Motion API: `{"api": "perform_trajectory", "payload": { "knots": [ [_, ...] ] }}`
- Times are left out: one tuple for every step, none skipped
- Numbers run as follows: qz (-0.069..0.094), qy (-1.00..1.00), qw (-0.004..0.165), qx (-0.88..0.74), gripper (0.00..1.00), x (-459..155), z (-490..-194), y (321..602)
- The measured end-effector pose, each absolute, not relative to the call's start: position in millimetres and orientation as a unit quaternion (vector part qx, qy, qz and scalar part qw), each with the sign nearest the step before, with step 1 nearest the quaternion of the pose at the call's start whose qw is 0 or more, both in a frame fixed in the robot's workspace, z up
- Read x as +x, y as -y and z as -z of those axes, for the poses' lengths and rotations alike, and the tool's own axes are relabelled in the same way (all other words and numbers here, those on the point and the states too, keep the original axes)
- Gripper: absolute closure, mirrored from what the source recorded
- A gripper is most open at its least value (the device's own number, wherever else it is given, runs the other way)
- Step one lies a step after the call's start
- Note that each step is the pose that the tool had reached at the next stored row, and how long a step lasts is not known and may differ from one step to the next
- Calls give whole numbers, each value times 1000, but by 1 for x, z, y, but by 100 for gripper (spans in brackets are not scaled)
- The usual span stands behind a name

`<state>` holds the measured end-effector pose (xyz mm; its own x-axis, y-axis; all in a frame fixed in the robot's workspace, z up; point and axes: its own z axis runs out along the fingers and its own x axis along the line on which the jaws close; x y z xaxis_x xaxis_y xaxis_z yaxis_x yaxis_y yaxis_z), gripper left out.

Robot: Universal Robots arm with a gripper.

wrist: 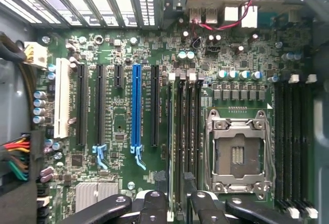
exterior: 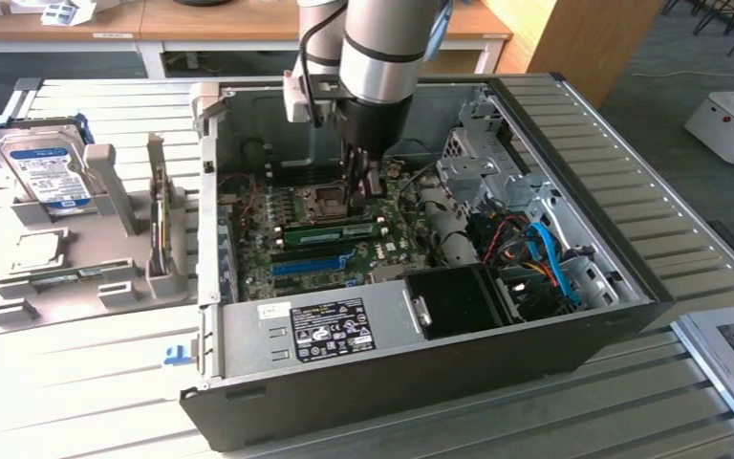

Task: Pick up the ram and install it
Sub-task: 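Insert the ram into the slot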

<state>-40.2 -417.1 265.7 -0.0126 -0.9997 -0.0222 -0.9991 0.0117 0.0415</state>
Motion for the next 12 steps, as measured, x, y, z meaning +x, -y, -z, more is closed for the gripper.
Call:
{"api": "perform_trajectory", "payload": {
  "knots": [
    [22,711,7,703,75,-40,-268,417],
    [22,711,7,703,75,-40,-270,417],
    [22,711,7,703,75,-40,-272,417],
    [22,711,7,703,75,-40,-275,417],
    [22,711,8,703,75,-40,-276,417],
    [21,711,8,703,75,-40,-278,417],
    [21,711,8,703,75,-40,-280,417],
    [20,711,9,703,75,-40,-282,417],
    [20,711,9,703,75,-40,-284,417],
    [19,711,10,703,75,-40,-286,417],
    [19,711,10,703,75,-40,-288,417],
    [18,711,11,703,75,-40,-291,417]
  ]
}}
